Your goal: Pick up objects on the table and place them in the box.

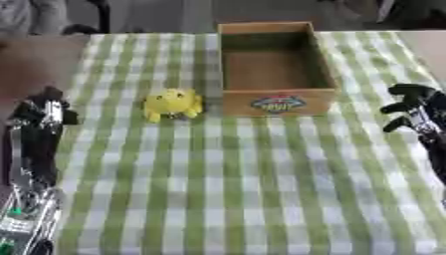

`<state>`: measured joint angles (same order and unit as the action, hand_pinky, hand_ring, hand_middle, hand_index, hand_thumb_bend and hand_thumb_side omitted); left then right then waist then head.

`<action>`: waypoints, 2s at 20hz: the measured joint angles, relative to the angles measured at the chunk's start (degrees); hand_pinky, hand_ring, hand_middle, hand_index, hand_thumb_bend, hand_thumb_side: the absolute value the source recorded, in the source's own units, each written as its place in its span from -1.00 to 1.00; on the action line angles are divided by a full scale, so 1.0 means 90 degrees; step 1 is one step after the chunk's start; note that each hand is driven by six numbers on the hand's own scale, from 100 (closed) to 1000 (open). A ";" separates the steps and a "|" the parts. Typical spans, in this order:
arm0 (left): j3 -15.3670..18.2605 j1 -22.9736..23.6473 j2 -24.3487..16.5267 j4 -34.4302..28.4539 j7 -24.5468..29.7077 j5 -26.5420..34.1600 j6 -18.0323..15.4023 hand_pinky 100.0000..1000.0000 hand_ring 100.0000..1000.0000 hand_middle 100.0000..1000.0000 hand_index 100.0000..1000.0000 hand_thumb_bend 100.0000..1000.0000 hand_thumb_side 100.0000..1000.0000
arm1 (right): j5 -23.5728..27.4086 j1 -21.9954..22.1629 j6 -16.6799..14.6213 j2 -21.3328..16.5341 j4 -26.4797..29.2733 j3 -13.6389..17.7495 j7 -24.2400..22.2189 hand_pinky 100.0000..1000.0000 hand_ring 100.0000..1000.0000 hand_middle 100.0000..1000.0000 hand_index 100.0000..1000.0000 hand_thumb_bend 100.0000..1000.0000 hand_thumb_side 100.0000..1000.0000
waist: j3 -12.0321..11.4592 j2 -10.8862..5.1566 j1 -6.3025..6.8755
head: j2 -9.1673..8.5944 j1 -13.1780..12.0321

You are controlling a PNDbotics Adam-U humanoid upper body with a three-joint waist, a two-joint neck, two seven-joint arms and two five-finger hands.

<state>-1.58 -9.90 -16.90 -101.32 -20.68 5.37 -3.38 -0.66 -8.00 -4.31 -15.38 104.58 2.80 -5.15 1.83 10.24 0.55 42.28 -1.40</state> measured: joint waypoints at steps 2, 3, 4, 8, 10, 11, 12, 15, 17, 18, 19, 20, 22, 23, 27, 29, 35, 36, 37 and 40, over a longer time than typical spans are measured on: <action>0.0000 -0.0177 -0.0239 -0.0017 0.0182 -0.0206 0.0118 -0.03 -0.08 -0.08 0.24 -0.79 -0.40 | 0.0000 0.0001 0.0000 0.0000 0.0000 0.0000 0.0000 -0.18 0.22 0.44 0.53 -1.00 0.12 | 0.0019 -0.0005 0.0003 | 0.0000 0.0000; 0.0000 -0.0266 -0.0385 -0.0039 0.0303 -0.0331 0.0194 -0.02 -0.07 -0.07 0.27 -0.77 -0.50 | 0.0000 0.0001 0.0000 0.0000 0.0000 0.0000 0.0000 -0.18 0.22 0.44 0.53 -1.00 0.12 | 0.0027 -0.0005 0.0005 | 0.0000 0.0000; 0.0000 -0.0362 -0.0554 -0.0051 0.0448 -0.0477 0.0280 -0.01 -0.06 -0.06 0.28 -0.76 -0.54 | 0.0000 0.0001 0.0000 0.0000 0.0000 0.0000 0.0000 -0.18 0.22 0.44 0.53 -1.00 0.12 | 0.0033 -0.0006 0.0008 | 0.0000 0.0000; -0.0052 -0.0790 -0.1376 -0.0105 0.1296 -0.1097 0.0655 0.04 -0.02 0.00 0.34 -0.57 -0.68 | -0.0001 0.0003 0.0005 -0.0001 0.0000 0.0000 -0.0006 -0.18 0.22 0.44 0.53 -1.00 0.13 | 0.0089 -0.0019 0.0044 | -0.0001 0.0000; -0.0162 -0.1062 -0.1812 -0.0110 0.1925 -0.1403 0.0806 0.07 0.00 0.03 0.36 -0.38 -0.74 | -0.0001 0.0005 0.0007 -0.0003 0.0000 -0.0001 -0.0010 -0.18 0.22 0.44 0.53 -1.00 0.13 | 0.0115 -0.0030 0.0056 | -0.0001 -0.0002; -0.0224 -0.1221 -0.2020 -0.0097 0.2261 -0.1551 0.0865 0.08 0.01 0.03 0.36 -0.27 -0.74 | -0.0001 0.0005 0.0008 -0.0003 0.0000 -0.0002 -0.0013 -0.18 0.22 0.44 0.53 -1.00 0.13 | 0.0118 -0.0036 0.0061 | -0.0001 -0.0003; -0.0296 -0.1404 -0.2219 -0.0060 0.2597 -0.1689 0.0908 0.09 0.01 0.04 0.37 -0.23 -0.75 | -0.0002 0.0005 0.0008 -0.0003 0.0000 -0.0004 -0.0016 -0.18 0.22 0.44 0.53 -1.00 0.13 | 0.0129 -0.0041 0.0073 | -0.0001 -0.0006; -0.0579 -0.2055 -0.2724 0.0181 0.3574 -0.1976 0.0952 0.11 0.04 0.07 0.40 -0.02 -0.78 | -0.0002 0.0010 0.0013 -0.0005 0.0000 -0.0036 -0.0028 -0.18 0.22 0.44 0.53 -1.00 0.13 | 0.0195 -0.0050 0.0105 | -0.0001 -0.0030; -0.0795 -0.2476 -0.2942 0.0438 0.4131 -0.2136 0.0928 0.14 0.07 0.10 0.42 0.06 -0.75 | -0.0002 0.0031 0.0018 -0.0006 -0.0001 -0.0041 -0.0039 -0.19 0.22 0.44 0.53 -1.00 0.13 | 0.0225 -0.0070 0.0120 | 0.0000 -0.0043; -0.0907 -0.2662 -0.3005 0.0574 0.4382 -0.2201 0.0890 0.15 0.08 0.11 0.43 0.09 -0.74 | -0.0002 0.0037 0.0021 -0.0008 -0.0001 -0.0041 -0.0047 -0.19 0.22 0.44 0.53 -1.00 0.13 | 0.0242 -0.0079 0.0127 | 0.0000 -0.0055; -0.1034 -0.2856 -0.3035 0.0752 0.4657 -0.2295 0.0847 0.16 0.09 0.12 0.44 0.12 -0.73 | -0.0002 0.0049 0.0020 -0.0010 -0.0001 -0.0043 -0.0055 -0.19 0.22 0.44 0.53 -1.00 0.13 | 0.0258 -0.0085 0.0137 | 0.0000 -0.0061; -0.1158 -0.3039 -0.3036 0.0936 0.4928 -0.2407 0.0796 0.16 0.10 0.12 0.44 0.13 -0.74 | -0.0002 0.0052 0.0019 -0.0012 -0.0001 -0.0046 -0.0060 -0.19 0.22 0.44 0.53 -1.00 0.13 | 0.0275 -0.0085 0.0144 | 0.0001 -0.0063; -0.1362 -0.3375 -0.2984 0.1341 0.5428 -0.2654 0.0668 0.18 0.11 0.13 0.44 0.14 -0.74 | -0.0002 0.0053 0.0017 -0.0022 -0.0001 -0.0071 -0.0069 -0.19 0.22 0.44 0.53 -1.00 0.13 | 0.0296 -0.0092 0.0163 | 0.0001 -0.0072; -0.1445 -0.3523 -0.2922 0.1558 0.5640 -0.2796 0.0596 0.18 0.12 0.13 0.44 0.15 -0.74 | -0.0002 0.0053 0.0016 -0.0023 -0.0001 -0.0079 -0.0077 -0.19 0.22 0.44 0.53 -1.00 0.13 | 0.0310 -0.0101 0.0166 | 0.0001 -0.0081; -0.1688 -0.4048 -0.2534 0.2484 0.6207 -0.3326 0.0315 0.18 0.12 0.13 0.43 0.16 -0.75 | -0.0002 0.0057 0.0029 -0.0037 -0.0002 -0.0085 -0.0097 -0.19 0.22 0.44 0.53 -1.00 0.13 | 0.0366 -0.0120 0.0172 | 0.0002 -0.0108; -0.1758 -0.4240 -0.2314 0.2924 0.6345 -0.3553 0.0186 0.18 0.12 0.13 0.43 0.16 -0.75 | -0.0002 0.0058 0.0032 -0.0049 -0.0002 -0.0099 -0.0104 -0.19 0.22 0.44 0.53 -1.00 0.13 | 0.0396 -0.0120 0.0178 | 0.0003 -0.0116; -0.1907 -0.4513 -0.1804 0.3928 0.6526 -0.4068 -0.0155 0.18 0.15 0.13 0.42 0.20 -0.71 | -0.0002 0.0058 0.0021 -0.0053 -0.0003 -0.0119 -0.0123 -0.19 0.22 0.44 0.53 -1.00 0.14 | 0.0467 -0.0120 0.0196 | 0.0003 -0.0155; -0.1920 -0.4514 -0.1748 0.4056 0.6546 -0.4140 -0.0197 0.18 0.14 0.12 0.42 0.20 -0.72 | -0.0002 0.0058 0.0022 -0.0053 -0.0003 -0.0119 -0.0125 -0.19 0.22 0.44 0.53 -1.00 0.14 | 0.0473 -0.0120 0.0197 | 0.0003 -0.0161; -0.1926 -0.4514 -0.1695 0.4178 0.6560 -0.4213 -0.0236 0.18 0.14 0.11 0.41 0.20 -0.73 | -0.0002 0.0058 0.0025 -0.0053 -0.0003 -0.0119 -0.0129 -0.19 0.22 0.44 0.53 -1.00 0.14 | 0.0484 -0.0120 0.0196 | 0.0003 -0.0162; -0.1925 -0.4514 -0.1562 0.4462 0.6513 -0.4387 -0.0337 0.16 0.12 0.09 0.39 0.18 -0.76 | -0.0002 0.0058 0.0028 -0.0053 -0.0003 -0.0119 -0.0135 -0.19 0.22 0.44 0.53 -1.00 0.14 | 0.0493 -0.0118 0.0195 | 0.0003 -0.0162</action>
<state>-18.91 -50.52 -30.96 -61.16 37.94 -34.11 -6.41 -0.68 -7.48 -4.05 -15.86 104.56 1.72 -6.36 6.26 9.18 2.31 42.30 -2.86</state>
